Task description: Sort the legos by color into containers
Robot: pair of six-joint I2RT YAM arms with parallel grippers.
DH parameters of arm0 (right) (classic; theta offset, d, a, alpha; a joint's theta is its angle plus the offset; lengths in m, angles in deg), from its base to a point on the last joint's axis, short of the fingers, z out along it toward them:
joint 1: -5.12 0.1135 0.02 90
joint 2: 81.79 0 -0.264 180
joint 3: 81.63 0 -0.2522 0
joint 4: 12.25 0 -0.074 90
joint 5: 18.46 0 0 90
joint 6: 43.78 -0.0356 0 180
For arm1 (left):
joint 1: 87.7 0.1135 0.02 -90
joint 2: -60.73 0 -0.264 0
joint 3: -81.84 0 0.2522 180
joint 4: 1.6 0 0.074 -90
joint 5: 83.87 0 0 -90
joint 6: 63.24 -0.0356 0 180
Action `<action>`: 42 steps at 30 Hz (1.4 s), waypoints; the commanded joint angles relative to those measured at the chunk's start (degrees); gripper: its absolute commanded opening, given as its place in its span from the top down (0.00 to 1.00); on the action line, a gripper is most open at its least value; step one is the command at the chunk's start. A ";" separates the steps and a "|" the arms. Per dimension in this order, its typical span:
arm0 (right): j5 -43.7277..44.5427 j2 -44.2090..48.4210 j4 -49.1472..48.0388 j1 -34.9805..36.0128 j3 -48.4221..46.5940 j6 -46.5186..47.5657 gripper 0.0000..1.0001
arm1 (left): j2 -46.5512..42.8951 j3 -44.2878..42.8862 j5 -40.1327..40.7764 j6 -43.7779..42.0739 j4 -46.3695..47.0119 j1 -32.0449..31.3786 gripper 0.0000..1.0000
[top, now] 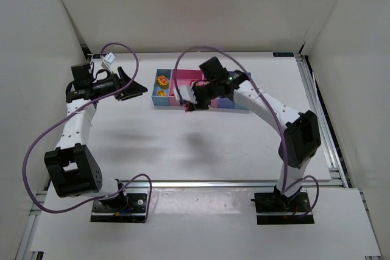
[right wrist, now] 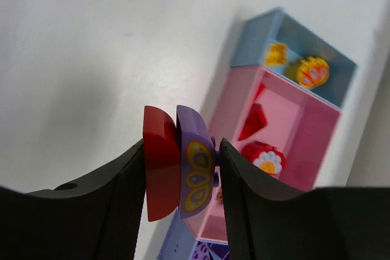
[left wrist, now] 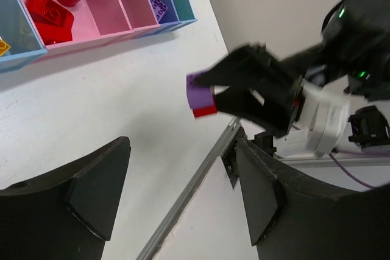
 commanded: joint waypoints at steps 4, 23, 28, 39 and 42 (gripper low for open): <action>-2.40 -6.97 2.77 -6.25 -19.26 -45.67 1.00 | -7.87 2.29 -0.13 -1.17 5.61 -0.61 0.18; 28.42 -12.95 4.07 -6.90 -33.05 -119.10 1.00 | -25.13 8.98 27.83 -0.67 8.77 -15.11 0.19; 43.17 -16.55 6.46 -1.62 -43.16 -118.85 1.00 | -19.68 6.00 23.87 5.14 12.20 -15.20 0.21; 50.86 -15.33 6.11 4.36 -42.39 -116.12 1.00 | -13.08 1.24 23.34 8.23 18.00 -16.43 0.24; 49.89 -16.20 5.93 4.63 -43.61 -116.73 1.00 | -12.29 1.07 23.43 8.31 20.11 -17.04 0.23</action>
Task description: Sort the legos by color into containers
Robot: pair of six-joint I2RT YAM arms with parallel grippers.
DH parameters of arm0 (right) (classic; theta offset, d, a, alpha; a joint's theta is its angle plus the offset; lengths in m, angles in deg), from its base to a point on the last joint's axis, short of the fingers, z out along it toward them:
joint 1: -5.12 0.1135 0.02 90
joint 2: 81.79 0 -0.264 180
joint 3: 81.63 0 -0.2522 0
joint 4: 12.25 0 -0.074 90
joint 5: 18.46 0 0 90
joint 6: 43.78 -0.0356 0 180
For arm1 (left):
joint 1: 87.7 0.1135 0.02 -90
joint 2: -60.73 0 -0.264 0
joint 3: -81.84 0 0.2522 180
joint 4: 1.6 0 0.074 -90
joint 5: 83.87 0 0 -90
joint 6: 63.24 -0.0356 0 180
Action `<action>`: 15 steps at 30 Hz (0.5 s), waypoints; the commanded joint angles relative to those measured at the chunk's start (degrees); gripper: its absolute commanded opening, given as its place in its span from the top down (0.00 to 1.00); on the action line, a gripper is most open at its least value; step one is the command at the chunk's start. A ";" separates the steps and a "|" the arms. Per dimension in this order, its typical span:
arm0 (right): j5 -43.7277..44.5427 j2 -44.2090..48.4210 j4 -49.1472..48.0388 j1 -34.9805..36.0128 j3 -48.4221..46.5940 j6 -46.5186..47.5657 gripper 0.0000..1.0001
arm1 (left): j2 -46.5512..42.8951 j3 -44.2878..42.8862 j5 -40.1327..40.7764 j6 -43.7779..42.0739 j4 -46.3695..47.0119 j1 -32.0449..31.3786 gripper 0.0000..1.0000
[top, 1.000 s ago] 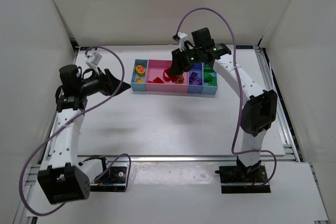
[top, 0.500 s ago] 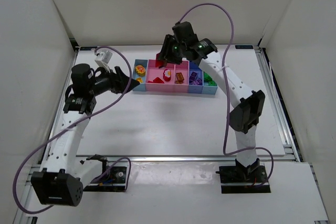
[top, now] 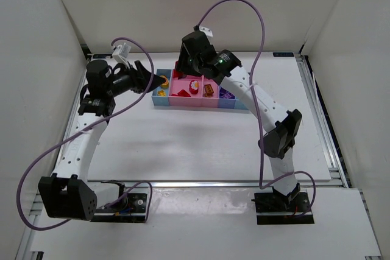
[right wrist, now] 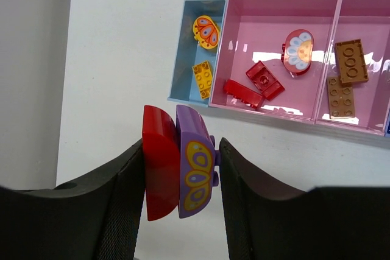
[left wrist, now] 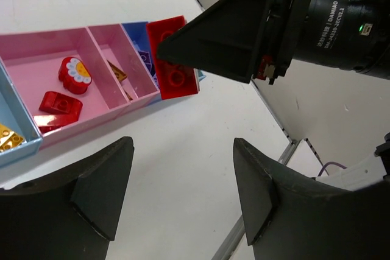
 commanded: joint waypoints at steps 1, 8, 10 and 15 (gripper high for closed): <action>1.43 -0.12 -1.08 0.50 -2.00 -1.00 1.00 | 0.55 -2.47 -0.64 0.68 3.31 -0.80 0.24; -2.70 -1.09 -1.96 0.50 -4.46 -2.75 1.00 | 1.86 -2.30 -1.34 0.33 3.66 -0.89 0.23; -4.45 -0.91 -2.31 0.50 -4.47 -3.46 1.00 | 2.04 -2.39 -1.60 0.51 4.53 -1.07 0.22; -8.06 -0.47 -3.10 0.50 -4.38 -4.69 1.00 | 3.80 -3.53 -1.08 -0.28 4.89 -2.47 0.21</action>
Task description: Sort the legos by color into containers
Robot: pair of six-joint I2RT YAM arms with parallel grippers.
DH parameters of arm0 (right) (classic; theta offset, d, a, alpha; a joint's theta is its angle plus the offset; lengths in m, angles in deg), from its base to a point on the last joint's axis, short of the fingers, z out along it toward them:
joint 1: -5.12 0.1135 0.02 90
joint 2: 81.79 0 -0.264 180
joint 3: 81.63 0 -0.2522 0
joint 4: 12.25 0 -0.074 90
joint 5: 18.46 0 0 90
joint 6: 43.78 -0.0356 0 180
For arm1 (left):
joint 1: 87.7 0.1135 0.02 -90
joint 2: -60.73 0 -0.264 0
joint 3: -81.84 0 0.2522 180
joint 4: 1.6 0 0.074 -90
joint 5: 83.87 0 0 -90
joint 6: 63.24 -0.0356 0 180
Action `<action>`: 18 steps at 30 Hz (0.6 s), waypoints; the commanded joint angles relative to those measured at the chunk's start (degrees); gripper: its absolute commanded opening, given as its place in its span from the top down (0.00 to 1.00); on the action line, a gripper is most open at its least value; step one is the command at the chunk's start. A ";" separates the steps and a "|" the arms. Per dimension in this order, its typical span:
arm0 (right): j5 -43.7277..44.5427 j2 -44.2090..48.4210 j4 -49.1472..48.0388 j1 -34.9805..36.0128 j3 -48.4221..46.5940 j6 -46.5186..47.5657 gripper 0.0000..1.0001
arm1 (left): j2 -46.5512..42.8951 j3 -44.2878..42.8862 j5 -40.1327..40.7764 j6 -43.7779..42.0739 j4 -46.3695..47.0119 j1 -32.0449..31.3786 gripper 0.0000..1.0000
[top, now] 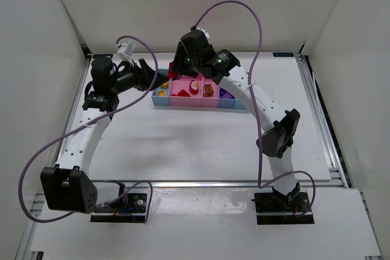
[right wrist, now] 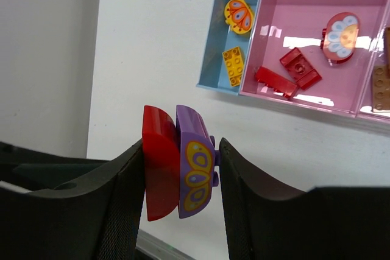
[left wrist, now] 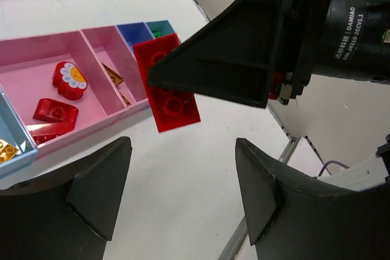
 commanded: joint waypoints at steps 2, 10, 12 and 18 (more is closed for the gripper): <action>-3.84 0.58 -3.06 0.26 -2.54 -2.44 1.00 | 1.26 -3.57 -0.40 -0.92 1.24 -1.38 0.20; -5.96 0.31 -4.29 0.44 -3.07 -2.44 1.00 | 2.94 -4.55 -0.05 -1.27 1.41 -1.91 0.20; -6.31 0.22 -4.38 0.44 -3.07 -2.36 1.00 | 3.11 -4.63 0.13 -1.53 1.24 -2.00 0.20; -5.61 0.31 -4.29 1.05 -3.33 -1.21 1.00 | 3.73 -5.07 1.00 -1.97 1.24 -2.17 0.22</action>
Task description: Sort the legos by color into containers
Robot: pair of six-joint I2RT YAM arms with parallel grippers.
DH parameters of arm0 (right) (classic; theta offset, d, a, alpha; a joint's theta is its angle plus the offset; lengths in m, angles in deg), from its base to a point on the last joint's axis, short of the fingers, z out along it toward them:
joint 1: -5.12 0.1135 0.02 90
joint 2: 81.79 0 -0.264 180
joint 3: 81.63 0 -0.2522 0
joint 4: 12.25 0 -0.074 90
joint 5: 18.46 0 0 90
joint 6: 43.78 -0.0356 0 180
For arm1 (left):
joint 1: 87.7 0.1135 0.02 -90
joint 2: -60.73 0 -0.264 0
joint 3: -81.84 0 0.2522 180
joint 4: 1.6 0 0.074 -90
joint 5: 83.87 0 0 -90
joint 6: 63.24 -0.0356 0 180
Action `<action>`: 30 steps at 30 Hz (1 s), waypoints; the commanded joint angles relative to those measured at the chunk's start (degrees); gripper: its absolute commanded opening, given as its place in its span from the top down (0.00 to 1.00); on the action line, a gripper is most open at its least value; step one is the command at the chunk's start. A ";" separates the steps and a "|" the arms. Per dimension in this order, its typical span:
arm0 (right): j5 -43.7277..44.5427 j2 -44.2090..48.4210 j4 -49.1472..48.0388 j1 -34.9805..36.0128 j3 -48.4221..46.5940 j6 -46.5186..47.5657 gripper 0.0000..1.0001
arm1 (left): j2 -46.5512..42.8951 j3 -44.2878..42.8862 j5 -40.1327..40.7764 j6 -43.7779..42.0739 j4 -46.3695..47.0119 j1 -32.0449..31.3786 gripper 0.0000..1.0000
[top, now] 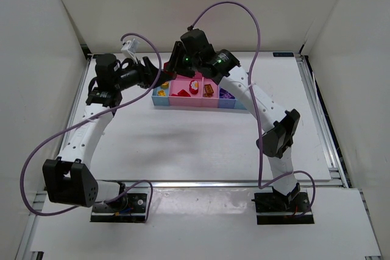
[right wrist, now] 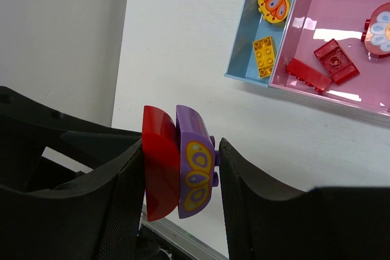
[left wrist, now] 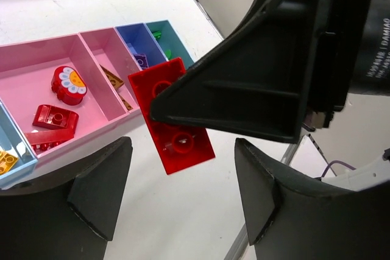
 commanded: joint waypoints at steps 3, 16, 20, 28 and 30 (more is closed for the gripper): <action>0.75 0.33 -2.50 1.16 -2.83 0.82 1.00 | 0.74 -2.82 0.59 -0.77 0.89 -0.47 0.24; 1.98 0.60 -1.45 1.43 -1.78 1.79 1.00 | 1.62 -3.88 1.73 -0.16 1.07 -0.73 0.52; 1.81 0.68 -1.62 1.43 -0.64 2.49 0.94 | 1.44 -3.62 1.47 -0.07 1.77 -0.73 0.70; -4.51 1.39 -5.83 0.72 2.18 8.46 0.42 | -0.05 -2.39 -0.28 0.72 2.82 -0.73 0.90; -6.44 1.65 -6.45 0.11 2.09 10.83 0.23 | -0.23 -1.68 -1.16 1.51 3.52 -0.73 0.90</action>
